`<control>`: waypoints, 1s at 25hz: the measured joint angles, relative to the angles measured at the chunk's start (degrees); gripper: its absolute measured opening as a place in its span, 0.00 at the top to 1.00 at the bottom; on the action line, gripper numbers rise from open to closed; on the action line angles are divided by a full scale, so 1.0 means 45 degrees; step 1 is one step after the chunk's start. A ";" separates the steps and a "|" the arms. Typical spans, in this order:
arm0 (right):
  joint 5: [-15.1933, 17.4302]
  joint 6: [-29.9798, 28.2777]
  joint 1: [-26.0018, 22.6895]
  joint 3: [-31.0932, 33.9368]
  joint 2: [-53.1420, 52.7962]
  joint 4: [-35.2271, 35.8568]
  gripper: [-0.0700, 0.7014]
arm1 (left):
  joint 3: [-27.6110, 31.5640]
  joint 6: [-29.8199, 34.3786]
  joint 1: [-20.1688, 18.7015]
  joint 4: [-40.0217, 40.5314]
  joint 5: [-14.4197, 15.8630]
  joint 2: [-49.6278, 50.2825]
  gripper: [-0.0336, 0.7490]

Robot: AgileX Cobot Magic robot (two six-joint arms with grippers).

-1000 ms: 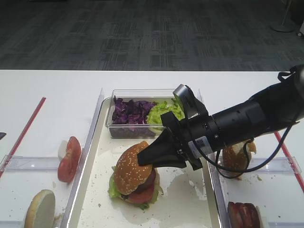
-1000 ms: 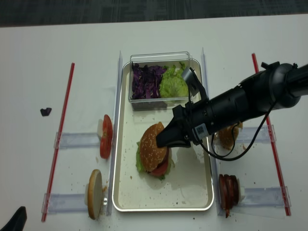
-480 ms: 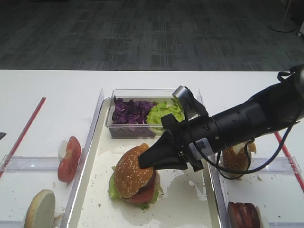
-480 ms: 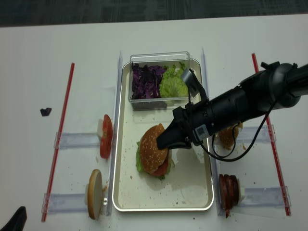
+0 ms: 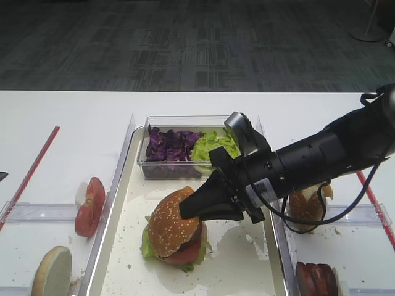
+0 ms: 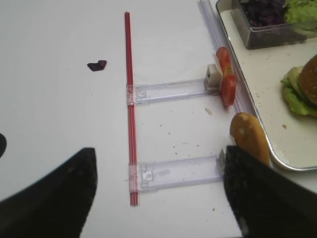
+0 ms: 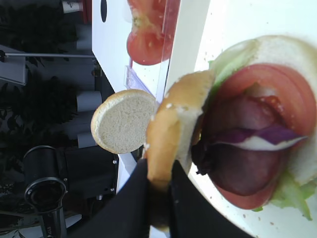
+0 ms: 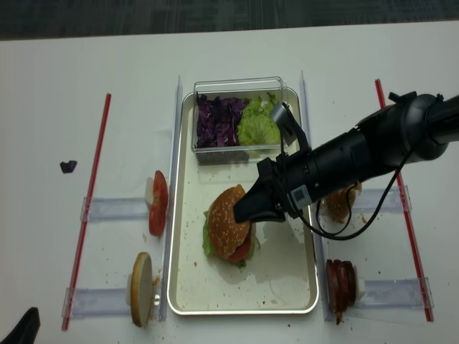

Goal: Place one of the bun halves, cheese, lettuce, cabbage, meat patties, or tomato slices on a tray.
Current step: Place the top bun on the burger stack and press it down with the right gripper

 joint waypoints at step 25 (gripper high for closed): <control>-0.0289 0.0006 0.0000 0.0000 0.0000 0.0000 0.26 | 0.0000 0.0000 0.0000 0.0071 0.0000 0.0000 0.33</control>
